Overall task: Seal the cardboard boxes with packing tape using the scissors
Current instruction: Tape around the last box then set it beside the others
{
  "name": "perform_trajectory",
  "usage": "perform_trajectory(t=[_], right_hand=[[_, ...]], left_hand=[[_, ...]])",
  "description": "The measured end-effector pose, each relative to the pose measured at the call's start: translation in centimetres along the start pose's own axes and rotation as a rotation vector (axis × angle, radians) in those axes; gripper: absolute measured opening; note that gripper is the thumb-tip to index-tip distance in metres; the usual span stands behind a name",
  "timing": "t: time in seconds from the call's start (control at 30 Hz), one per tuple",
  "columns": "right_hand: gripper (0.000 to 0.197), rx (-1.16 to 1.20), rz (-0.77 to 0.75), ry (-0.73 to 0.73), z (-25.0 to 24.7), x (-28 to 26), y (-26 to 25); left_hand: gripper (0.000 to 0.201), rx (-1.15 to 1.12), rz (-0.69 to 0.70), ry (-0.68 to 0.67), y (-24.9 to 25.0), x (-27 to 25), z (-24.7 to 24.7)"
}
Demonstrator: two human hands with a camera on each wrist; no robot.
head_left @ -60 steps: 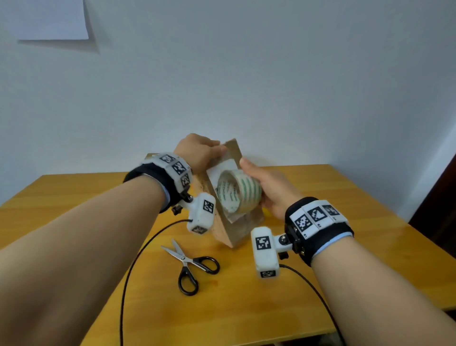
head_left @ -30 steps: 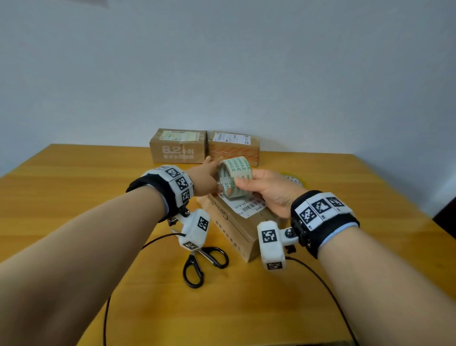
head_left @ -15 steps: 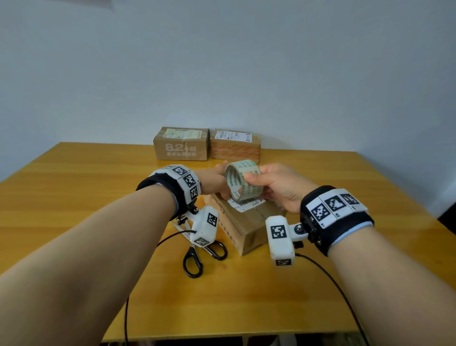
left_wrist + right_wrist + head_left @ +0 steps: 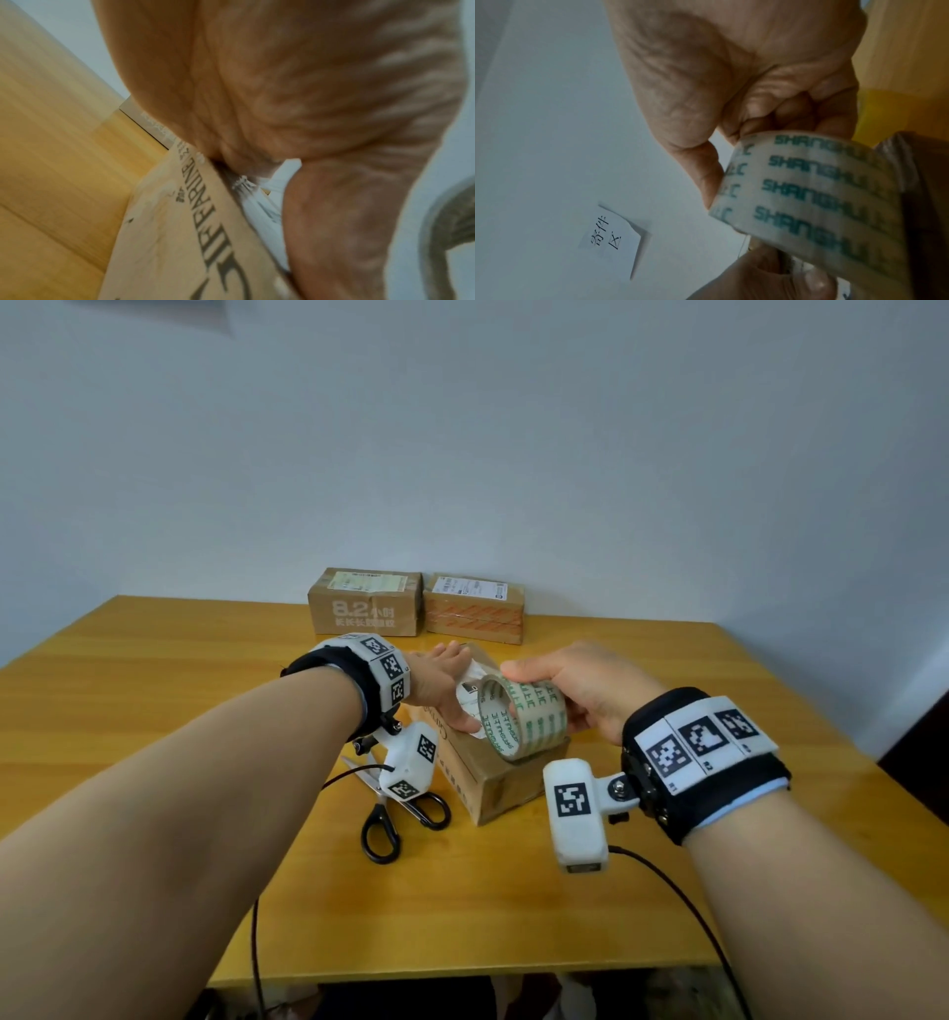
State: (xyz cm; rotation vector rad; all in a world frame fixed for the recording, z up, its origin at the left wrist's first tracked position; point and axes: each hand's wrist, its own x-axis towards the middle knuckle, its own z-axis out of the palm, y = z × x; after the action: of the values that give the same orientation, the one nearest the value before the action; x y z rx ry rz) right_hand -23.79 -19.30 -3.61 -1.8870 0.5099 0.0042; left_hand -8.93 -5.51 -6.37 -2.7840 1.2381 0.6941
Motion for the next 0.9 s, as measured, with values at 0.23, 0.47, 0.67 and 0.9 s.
perform_trajectory(t=[0.23, 0.47, 0.67, 0.9], right_hand=[[0.090, -0.068, -0.046, 0.134, 1.6, -0.4, 1.9], [0.106, -0.167, -0.103, 0.159, 2.6, -1.3, 1.1], [0.095, -0.154, -0.043, 0.167, 2.8, -1.3, 1.2], [0.040, -0.017, -0.096, 0.120, 1.9, -1.6, 1.6]], left_hand=[[0.076, 0.096, 0.029, 0.096, 1.7, -1.6, 0.4], [0.095, -0.343, 0.095, 0.025, 1.0, -3.0, 2.5], [0.143, -0.258, 0.076, 0.036, 1.7, -3.1, 3.5], [0.129, -0.287, 0.007, 0.157, 1.8, -3.6, 3.0]])
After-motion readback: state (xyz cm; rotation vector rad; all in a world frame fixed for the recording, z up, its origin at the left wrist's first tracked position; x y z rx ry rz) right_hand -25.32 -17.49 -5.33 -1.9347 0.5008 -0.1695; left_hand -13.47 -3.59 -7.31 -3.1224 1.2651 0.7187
